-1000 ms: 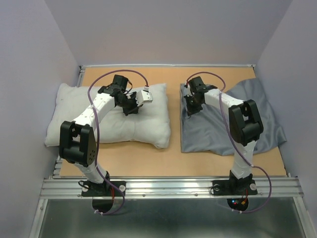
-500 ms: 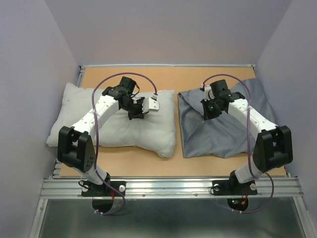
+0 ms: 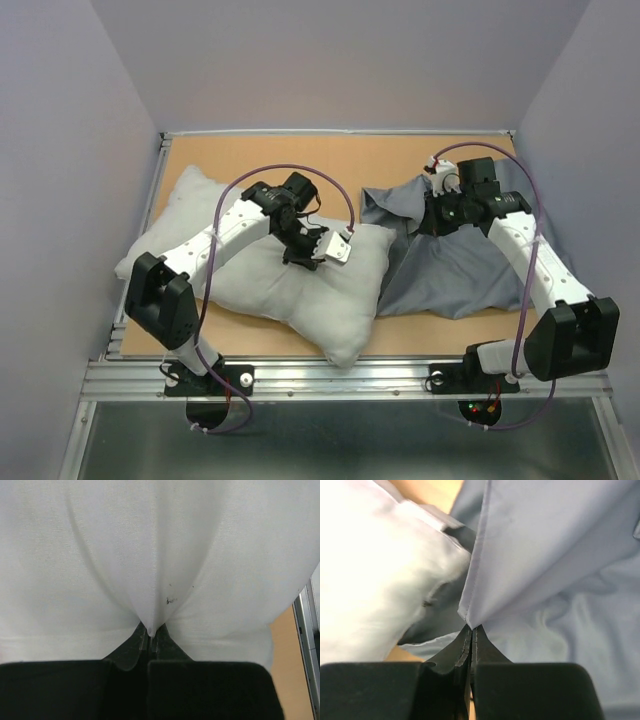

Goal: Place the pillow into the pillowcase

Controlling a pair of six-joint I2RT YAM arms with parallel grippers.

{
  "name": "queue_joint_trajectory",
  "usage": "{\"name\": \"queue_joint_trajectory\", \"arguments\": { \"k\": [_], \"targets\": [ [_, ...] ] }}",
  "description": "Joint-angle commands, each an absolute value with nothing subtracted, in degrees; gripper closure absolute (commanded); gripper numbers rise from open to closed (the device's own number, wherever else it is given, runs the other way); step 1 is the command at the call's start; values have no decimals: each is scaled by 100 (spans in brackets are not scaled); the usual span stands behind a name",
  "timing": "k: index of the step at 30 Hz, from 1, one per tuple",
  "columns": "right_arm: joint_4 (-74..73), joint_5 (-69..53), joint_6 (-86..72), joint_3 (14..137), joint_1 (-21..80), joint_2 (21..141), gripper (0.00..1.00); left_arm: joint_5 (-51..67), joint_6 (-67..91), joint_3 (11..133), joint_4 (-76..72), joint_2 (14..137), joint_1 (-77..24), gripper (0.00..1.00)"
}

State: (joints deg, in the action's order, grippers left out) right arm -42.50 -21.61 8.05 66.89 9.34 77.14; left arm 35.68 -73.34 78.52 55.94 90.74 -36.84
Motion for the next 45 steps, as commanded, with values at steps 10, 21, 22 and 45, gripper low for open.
{"name": "queue_joint_trajectory", "arguments": {
  "k": [10, 21, 22, 45],
  "targets": [
    [-4491, -3278, 1274, 6461, 932, 6988, 99, 3998, -7330, 10674, 6414, 10572, -4069, 100],
    [-4807, -2620, 1635, 6214, 932, 6601, 99, 4043, -6779, 12586, 5735, 12084, -3332, 100],
    [-4816, -2602, 1617, 6214, 923, 6583, 99, 4017, -6568, 12525, 5443, 12102, -3209, 100],
    [-4157, -2971, 510, 6644, 861, 7901, 100, 3665, -6256, 8158, 2443, 9080, -3708, 1]
  ]
}}
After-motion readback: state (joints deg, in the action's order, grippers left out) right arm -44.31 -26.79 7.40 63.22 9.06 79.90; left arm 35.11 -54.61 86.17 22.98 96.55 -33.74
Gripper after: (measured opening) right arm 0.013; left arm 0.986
